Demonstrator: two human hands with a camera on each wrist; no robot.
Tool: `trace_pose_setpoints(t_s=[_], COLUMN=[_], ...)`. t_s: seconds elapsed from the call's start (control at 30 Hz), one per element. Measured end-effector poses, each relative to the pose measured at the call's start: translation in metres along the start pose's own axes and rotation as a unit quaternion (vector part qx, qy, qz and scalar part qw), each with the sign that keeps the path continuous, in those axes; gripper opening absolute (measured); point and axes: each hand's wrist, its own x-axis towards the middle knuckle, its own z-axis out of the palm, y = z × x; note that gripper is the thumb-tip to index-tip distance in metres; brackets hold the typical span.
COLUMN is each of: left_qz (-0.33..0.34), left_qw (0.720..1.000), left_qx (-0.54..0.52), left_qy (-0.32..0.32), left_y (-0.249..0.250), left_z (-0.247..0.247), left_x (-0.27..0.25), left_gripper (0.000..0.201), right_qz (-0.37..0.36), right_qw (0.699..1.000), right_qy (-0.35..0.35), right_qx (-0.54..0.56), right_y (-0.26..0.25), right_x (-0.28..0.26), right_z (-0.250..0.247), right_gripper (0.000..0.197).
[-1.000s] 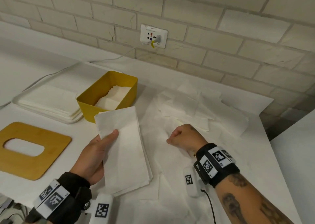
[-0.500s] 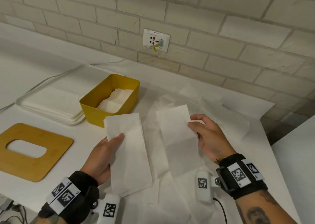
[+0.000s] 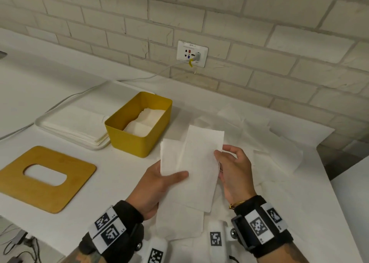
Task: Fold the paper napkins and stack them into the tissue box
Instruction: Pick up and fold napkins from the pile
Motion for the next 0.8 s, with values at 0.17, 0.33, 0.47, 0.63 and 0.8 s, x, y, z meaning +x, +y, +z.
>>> trace_pose_setpoints(t_s=[0.17,0.33,0.47,0.63,0.8], left_qz=[0.037,0.050,0.026,-0.039,-0.047], left_qw=[0.996,0.987,0.983,0.990,0.998], left_qx=[0.083,0.147,0.147,0.086,-0.029], left_qy=[0.011,-0.043,-0.111,-0.108,-0.036], left_y=[0.000,0.004,0.002,0.001,0.002], left_z=[-0.009,-0.004,0.001,0.003,-0.002], left_x=[0.001,0.003,0.005,0.004,0.012], left_gripper=[0.036,0.029,0.029,0.034,0.036], right_qz=[-0.287,-0.482,-0.493,-0.462,-0.266], right_qw=[0.914,0.602,0.509,0.520,0.684], right_qy=[-0.091,-0.351,-0.358,-0.342,-0.339], right_qx=[-0.272,-0.530,-0.607,-0.632,-0.589], right_y=[-0.010,-0.037,-0.050,-0.058,-0.069], right_x=[-0.005,-0.010,-0.010,-0.011,-0.016], right_z=[-0.012,-0.010,-0.012,-0.017,-0.038], right_gripper=[0.051,0.056,0.042,0.004,0.007])
